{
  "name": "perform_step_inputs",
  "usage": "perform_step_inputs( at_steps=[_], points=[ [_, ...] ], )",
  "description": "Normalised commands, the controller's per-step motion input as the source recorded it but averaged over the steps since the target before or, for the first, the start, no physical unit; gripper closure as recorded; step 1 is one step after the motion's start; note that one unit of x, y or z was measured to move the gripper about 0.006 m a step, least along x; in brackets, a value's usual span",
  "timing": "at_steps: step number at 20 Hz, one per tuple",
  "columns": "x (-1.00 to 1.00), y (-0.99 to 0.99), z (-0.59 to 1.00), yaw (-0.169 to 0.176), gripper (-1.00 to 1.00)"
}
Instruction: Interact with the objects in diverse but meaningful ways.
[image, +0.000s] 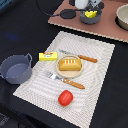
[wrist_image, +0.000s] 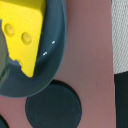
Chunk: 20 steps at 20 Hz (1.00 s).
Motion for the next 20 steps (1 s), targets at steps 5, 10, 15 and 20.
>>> perform_step_inputs(
  at_steps=[5, 10, 15, 20],
  points=[
    [-0.57, 0.04, -0.18, -0.068, -1.0],
    [-0.53, 0.0, -0.23, -0.045, -1.0],
    [-0.55, 0.0, -0.29, -0.039, -1.0],
    [-0.58, 0.0, -0.31, -0.036, -1.0]
  ],
)
